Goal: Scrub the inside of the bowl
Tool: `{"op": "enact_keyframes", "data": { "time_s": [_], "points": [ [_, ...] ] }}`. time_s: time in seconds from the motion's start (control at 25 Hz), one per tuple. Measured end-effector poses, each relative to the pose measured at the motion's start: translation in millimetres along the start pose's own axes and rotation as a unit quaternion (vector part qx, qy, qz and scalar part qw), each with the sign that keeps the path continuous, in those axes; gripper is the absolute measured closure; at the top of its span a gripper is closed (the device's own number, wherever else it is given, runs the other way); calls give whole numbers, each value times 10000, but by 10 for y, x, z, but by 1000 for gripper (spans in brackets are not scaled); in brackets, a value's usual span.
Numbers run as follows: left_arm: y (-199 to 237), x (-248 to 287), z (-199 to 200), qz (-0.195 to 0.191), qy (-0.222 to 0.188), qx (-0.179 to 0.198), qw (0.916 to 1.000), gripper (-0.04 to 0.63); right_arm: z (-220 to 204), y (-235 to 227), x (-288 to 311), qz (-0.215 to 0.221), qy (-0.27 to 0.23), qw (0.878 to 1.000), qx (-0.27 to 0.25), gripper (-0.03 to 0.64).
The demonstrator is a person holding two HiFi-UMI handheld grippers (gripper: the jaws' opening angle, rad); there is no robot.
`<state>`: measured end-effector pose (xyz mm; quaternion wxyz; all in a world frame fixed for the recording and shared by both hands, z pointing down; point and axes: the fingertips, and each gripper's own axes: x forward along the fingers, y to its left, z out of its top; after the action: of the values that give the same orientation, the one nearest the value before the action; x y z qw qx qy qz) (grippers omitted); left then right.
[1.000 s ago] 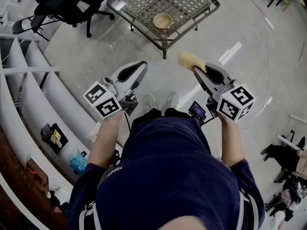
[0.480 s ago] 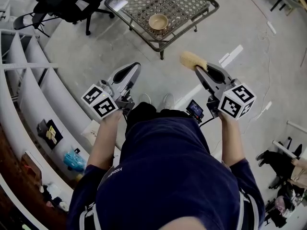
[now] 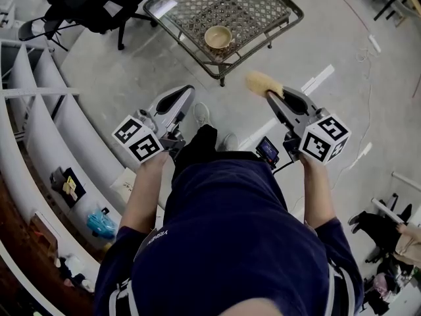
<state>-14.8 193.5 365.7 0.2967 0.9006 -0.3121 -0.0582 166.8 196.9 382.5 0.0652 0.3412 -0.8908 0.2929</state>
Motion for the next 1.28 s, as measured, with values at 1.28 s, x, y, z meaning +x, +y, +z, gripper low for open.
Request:
{"op": "enact_keyframes", "data": {
  "time_s": [1.28],
  "points": [
    [1781,515,1143,-717,363,-15,9968,591,894,-336,1872,-480,44,9988,117,554]
  ]
}}
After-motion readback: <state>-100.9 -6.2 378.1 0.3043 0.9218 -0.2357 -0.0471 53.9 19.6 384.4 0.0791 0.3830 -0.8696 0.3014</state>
